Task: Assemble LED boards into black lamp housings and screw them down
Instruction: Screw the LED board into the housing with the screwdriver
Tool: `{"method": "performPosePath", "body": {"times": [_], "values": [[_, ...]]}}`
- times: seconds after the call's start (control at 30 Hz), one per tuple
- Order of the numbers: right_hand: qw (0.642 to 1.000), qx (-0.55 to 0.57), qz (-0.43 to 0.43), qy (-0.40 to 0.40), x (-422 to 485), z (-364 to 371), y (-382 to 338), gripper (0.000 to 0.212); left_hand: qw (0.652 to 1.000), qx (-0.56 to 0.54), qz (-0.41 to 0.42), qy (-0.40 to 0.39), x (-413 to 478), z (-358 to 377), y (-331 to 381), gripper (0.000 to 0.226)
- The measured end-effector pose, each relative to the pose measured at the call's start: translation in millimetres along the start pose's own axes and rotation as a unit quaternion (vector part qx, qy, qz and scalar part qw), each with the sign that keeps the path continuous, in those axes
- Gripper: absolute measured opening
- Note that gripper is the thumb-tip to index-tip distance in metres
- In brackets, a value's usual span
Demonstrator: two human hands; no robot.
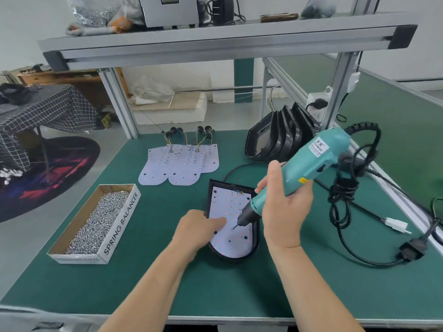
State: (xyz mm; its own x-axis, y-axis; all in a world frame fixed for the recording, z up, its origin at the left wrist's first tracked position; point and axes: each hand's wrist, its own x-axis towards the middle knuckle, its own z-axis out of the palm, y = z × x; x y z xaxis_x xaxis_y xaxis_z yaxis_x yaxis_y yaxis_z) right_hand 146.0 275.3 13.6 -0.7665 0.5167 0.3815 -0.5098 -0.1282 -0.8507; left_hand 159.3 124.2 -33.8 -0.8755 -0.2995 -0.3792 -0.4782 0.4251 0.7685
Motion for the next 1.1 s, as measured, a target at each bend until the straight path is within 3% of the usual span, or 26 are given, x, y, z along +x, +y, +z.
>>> {"method": "performPosePath", "body": {"times": [0.23,0.6,0.93,1.1], "values": [[0.996,-0.075,-0.019,-0.052,-10.4,-4.8,16.2,0.03,1.0,0.005,-0.009,0.021,2.2,8.5,3.0,0.031],[0.993,-0.094,-0.017,-0.075,-17.9,-0.4,19.8,0.037,1.0,-0.008,-0.002,0.01,6.1,9.3,0.1,0.03],[0.983,-0.128,-0.073,-0.109,-19.4,3.8,16.1,0.042,1.0,-0.004,0.0,0.013,8.1,10.1,-0.5,0.032],[0.986,-0.109,-0.045,-0.119,-18.2,4.9,18.5,0.05,1.0,-0.003,0.002,0.02,12.2,10.6,-4.8,0.031]]}}
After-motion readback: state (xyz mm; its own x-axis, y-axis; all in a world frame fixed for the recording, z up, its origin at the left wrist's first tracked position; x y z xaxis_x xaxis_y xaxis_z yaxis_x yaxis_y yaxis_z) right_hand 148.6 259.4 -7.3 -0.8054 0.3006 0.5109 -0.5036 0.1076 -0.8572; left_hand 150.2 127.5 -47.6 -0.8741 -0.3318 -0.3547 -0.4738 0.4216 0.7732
